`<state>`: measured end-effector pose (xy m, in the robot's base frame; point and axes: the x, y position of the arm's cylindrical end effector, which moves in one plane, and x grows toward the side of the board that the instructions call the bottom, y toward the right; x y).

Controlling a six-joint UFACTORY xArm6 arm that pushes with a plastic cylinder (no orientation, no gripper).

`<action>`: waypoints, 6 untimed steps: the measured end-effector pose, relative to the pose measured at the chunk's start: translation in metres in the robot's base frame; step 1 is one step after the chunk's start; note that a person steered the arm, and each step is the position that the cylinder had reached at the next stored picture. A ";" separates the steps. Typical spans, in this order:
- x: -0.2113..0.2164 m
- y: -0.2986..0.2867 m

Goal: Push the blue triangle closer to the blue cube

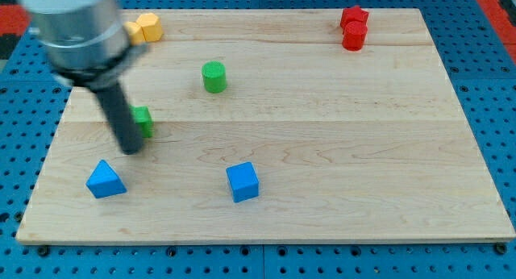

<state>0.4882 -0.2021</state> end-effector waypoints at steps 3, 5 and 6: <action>0.071 0.020; 0.100 0.091; 0.089 0.119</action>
